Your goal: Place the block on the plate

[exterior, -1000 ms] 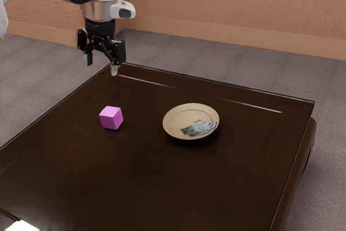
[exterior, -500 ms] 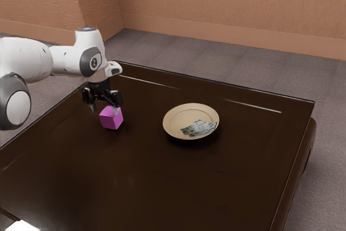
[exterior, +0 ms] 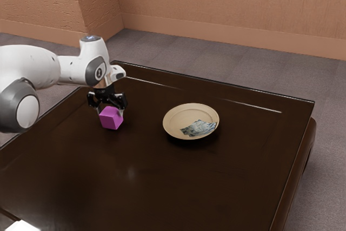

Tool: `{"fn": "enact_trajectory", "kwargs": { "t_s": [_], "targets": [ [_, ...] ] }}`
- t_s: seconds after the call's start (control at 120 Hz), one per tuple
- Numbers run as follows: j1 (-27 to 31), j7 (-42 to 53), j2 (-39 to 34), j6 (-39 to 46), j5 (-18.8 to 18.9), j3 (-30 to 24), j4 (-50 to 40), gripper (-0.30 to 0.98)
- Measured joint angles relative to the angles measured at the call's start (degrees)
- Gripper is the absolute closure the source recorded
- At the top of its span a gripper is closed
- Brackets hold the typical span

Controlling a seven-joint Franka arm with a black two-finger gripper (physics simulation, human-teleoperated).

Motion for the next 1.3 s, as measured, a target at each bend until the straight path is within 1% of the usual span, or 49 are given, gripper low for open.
{"fn": "enact_trajectory", "kwargs": {
  "t_s": [0.383,0.55,0.75,0.9,1.017,1.067,1.167,1.242,1.3],
  "targets": [
    [-0.01,3.2,-0.73,2.55,-0.65,0.11,-1.83,0.0],
    [-0.05,4.69,-1.62,3.47,-1.42,0.11,-4.05,0.01],
    [-0.06,6.03,-1.98,4.04,-1.71,0.11,-4.44,0.19],
    [-0.06,6.73,-2.12,4.23,-1.76,0.11,-4.45,0.24],
    [-0.84,7.16,-3.73,4.18,-1.51,0.26,-4.25,0.27],
    [-3.16,7.29,-5.71,4.06,-1.31,0.38,-4.16,0.27],
    [-13.27,7.46,-9.67,3.46,-1.2,1.63,-4.07,0.28],
    [-20.47,7.52,-10.46,3.19,-1.34,1.86,-3.75,0.28],
    [-24.28,7.49,-9.81,3.06,-1.74,1.9,-2.77,0.29]
  ]
}}
